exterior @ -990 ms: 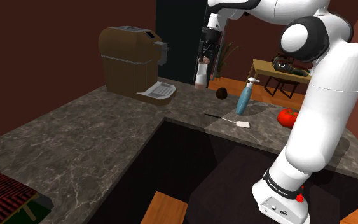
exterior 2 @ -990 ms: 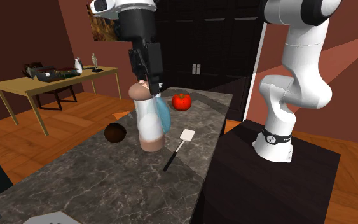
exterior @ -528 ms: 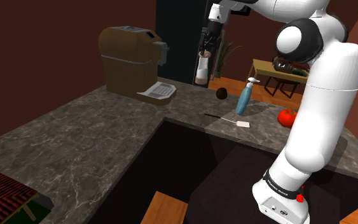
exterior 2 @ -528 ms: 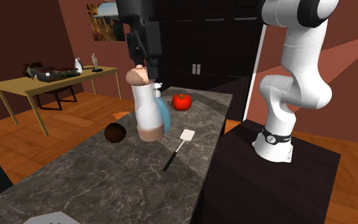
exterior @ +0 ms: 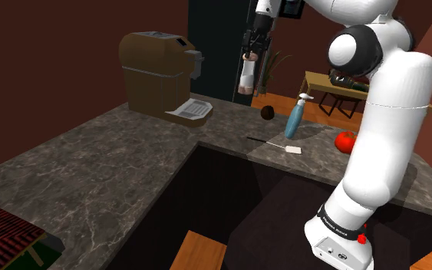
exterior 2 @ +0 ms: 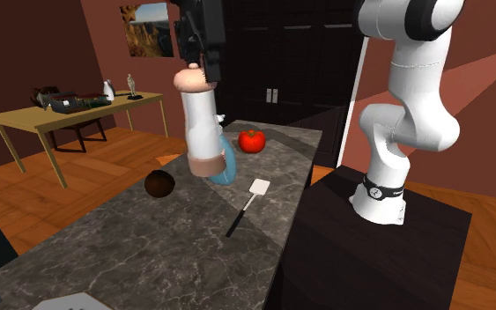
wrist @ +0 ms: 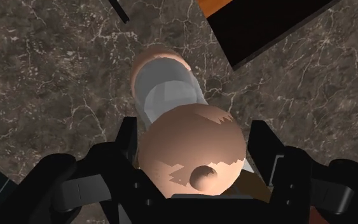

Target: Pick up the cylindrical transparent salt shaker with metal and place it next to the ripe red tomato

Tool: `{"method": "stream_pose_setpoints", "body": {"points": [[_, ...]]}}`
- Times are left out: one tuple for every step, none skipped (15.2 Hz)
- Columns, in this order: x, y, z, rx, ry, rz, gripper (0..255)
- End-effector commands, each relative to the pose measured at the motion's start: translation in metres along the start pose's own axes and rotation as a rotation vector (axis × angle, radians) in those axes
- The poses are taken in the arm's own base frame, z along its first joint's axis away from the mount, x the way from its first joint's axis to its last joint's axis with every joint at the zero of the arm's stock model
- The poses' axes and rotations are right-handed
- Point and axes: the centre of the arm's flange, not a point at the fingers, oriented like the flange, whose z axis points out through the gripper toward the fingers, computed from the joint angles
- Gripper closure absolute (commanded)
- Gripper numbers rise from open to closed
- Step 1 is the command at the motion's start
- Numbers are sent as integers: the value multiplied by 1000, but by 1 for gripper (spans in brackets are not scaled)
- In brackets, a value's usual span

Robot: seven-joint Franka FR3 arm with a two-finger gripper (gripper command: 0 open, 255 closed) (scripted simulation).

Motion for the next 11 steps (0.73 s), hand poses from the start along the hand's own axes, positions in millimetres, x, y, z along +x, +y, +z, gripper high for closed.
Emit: {"method": "stream_pose_setpoints", "body": {"points": [[-14, 14, -1, 0, 0, 0, 255], [-23, 24, -1, 0, 0, 0, 255], [-32, 33, -1, 0, 0, 0, 255], [-42, 42, 0, 0, 0, 0, 255], [-51, 52, 0, 0, 0, 0, 255], [-60, 61, 0, 0, 0, 0, 255], [-70, 71, 0, 0, 0, 0, 255], [-79, 80, 0, 0, 0, 0, 255], [-88, 89, 0, 0, 0, 0, 255], [-98, 99, 1, 0, 0, 0, 255], [-107, 108, 1, 0, 0, 0, 255]]}}
